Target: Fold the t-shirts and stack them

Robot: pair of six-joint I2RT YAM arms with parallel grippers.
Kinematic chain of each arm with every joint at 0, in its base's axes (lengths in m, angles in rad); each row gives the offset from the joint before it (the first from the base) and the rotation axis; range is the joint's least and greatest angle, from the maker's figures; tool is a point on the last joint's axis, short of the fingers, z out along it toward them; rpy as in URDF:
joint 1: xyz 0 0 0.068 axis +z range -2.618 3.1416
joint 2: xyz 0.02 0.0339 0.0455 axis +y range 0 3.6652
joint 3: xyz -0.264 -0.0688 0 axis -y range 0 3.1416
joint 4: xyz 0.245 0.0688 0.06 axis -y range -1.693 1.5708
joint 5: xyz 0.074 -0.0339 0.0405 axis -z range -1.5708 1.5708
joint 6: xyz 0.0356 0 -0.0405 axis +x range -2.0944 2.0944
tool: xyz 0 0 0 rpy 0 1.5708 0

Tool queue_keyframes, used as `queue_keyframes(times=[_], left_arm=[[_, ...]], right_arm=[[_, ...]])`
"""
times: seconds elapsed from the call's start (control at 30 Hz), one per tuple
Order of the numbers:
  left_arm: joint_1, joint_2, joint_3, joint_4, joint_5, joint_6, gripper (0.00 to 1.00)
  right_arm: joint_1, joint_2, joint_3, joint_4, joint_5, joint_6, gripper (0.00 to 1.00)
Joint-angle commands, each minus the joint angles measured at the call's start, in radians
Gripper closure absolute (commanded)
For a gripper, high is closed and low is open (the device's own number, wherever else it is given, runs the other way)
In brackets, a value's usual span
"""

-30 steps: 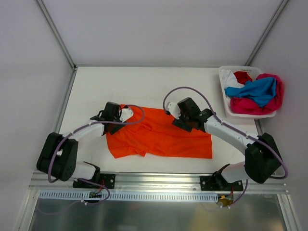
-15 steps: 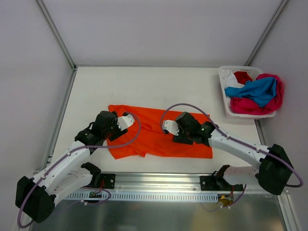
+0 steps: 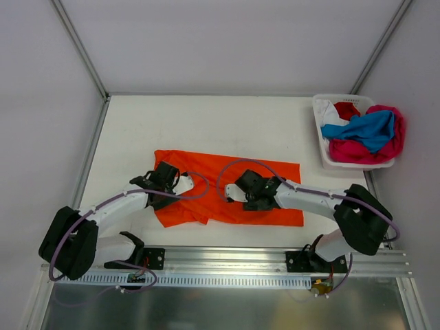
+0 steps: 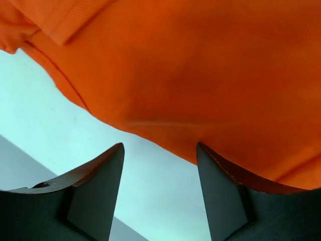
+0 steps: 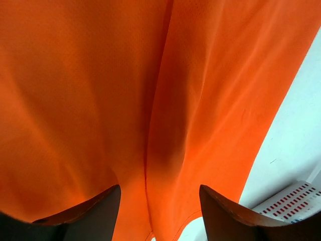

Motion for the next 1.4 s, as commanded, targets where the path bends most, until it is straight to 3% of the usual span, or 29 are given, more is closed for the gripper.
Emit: queue_keyframes(times=[0.0, 0.3, 0.57, 0.67, 0.77, 0.97, 1.07, 1.17, 1.2, 1.3, 1.37], left_arm=[[0.001, 0.052, 0.045, 0.077, -0.143, 0.052, 0.4], [0.114, 0.155, 0.112, 0.239, -0.219, 0.103, 0.41], [0.134, 0.287, 0.134, 0.39, -0.237, 0.107, 0.44], [0.136, 0.202, 0.139, 0.33, -0.089, 0.051, 0.43], [0.119, 0.053, 0.131, 0.232, 0.16, 0.003, 0.41], [0.056, -0.116, 0.161, 0.049, 0.417, -0.112, 0.4], [0.013, -0.097, 0.175, -0.024, 0.487, -0.146, 0.39], [-0.06, 0.009, 0.165, -0.058, 0.432, -0.137, 0.39], [-0.081, 0.041, 0.14, -0.049, 0.353, -0.13, 0.4], [-0.119, 0.143, 0.103, 0.036, 0.195, -0.112, 0.43], [-0.125, 0.17, 0.094, 0.09, 0.16, -0.1, 0.43]], right_arm=[[0.004, 0.051, 0.0, 0.084, 0.1, -0.041, 0.33], [-0.042, 0.158, -0.017, 0.253, 0.221, -0.091, 0.33], [-0.182, 0.198, 0.028, 0.324, 0.195, -0.092, 0.32], [-0.199, 0.203, 0.036, 0.322, 0.18, -0.087, 0.32], [-0.199, 0.2, 0.031, 0.316, 0.172, -0.076, 0.32], [-0.196, 0.218, 0.042, 0.304, 0.161, -0.058, 0.32], [-0.193, 0.22, 0.046, 0.298, 0.164, -0.056, 0.32], [-0.191, 0.217, 0.054, 0.285, 0.164, -0.055, 0.32], [-0.191, 0.214, 0.057, 0.284, 0.166, -0.055, 0.32], [-0.191, 0.209, 0.065, 0.275, 0.167, -0.053, 0.32], [-0.193, 0.203, 0.069, 0.264, 0.163, -0.049, 0.32]])
